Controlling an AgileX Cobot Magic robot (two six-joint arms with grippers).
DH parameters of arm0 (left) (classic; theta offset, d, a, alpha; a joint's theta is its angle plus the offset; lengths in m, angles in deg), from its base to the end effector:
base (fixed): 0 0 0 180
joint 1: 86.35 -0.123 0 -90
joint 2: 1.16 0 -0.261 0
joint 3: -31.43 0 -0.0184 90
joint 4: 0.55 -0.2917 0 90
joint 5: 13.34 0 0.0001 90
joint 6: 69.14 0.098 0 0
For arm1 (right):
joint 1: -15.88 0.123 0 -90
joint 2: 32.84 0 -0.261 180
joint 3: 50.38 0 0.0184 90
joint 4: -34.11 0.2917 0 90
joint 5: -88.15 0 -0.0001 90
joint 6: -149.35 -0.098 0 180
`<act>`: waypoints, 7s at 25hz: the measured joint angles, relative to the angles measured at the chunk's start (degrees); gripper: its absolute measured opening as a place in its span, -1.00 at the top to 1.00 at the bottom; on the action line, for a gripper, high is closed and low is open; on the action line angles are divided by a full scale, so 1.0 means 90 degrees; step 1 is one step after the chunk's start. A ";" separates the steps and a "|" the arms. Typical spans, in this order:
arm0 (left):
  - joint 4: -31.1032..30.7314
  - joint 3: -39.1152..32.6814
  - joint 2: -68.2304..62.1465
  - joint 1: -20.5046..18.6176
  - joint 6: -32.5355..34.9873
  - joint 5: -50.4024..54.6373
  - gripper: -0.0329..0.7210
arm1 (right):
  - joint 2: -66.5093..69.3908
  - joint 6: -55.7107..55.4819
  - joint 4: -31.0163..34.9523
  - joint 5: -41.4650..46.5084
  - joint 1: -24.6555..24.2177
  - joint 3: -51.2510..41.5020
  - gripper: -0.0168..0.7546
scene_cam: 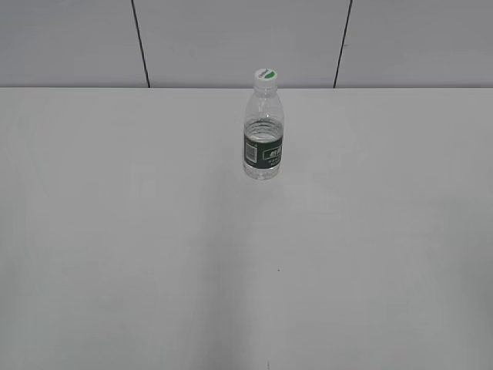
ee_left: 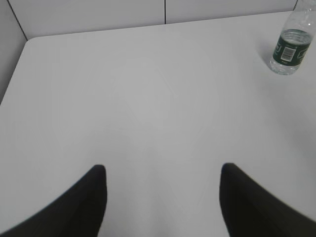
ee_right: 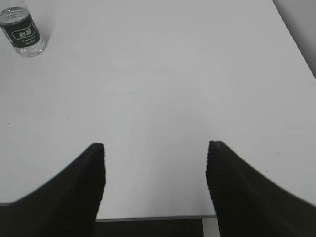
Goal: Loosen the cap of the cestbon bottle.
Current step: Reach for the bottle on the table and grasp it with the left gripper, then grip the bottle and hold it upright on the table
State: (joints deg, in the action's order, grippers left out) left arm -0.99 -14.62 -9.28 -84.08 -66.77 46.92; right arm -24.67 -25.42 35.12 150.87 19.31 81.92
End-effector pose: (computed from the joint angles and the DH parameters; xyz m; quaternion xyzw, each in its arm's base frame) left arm 0.0565 -0.0016 0.3049 0.0338 0.8400 0.0043 0.5415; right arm 0.0586 0.0051 0.2920 -0.0654 0.8573 0.0008 0.5107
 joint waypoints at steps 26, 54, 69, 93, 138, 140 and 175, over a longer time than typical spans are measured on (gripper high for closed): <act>-0.0005 0.0382 -0.2838 0.0000 0.0000 -0.4930 -0.24 | 0.0000 -0.0005 0.0000 -0.0002 0.0000 0.0000 -0.34; -0.3573 0.0382 -1.1052 0.1699 -0.2189 -1.2949 -0.24 | 0.0000 -0.0005 0.0000 -0.0002 0.0000 0.0000 -0.34; -0.4662 0.0516 -1.1829 0.1647 -0.2284 -1.3929 -0.27 | 0.0000 -0.0005 0.0000 -0.0002 0.0000 0.0000 -0.34; -0.5922 0.4217 -1.4487 0.1855 -0.4295 -1.2936 -0.65 | 0.0000 -0.0005 0.0000 -0.0002 0.0000 0.0000 -0.34; -0.8152 0.5584 -1.5276 0.2091 -0.5437 -1.3511 -0.10 | 0.0000 -0.0005 0.0000 -0.0002 0.0000 0.0000 -0.34; -0.8547 0.5584 -1.5004 0.2079 -0.5525 -1.3709 -0.10 | 0.0000 -0.0005 0.0000 -0.0002 0.0000 0.0000 -0.34; -0.7730 0.3936 -1.5051 0.2072 -0.4281 -1.4167 -0.10 | 0.0000 -0.0005 0.0000 -0.0002 0.0000 0.0000 -0.34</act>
State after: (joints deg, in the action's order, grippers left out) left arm -70.56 20.80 -144.75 -65.43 -105.30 -80.58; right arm -24.67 -25.46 35.12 150.86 19.31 81.92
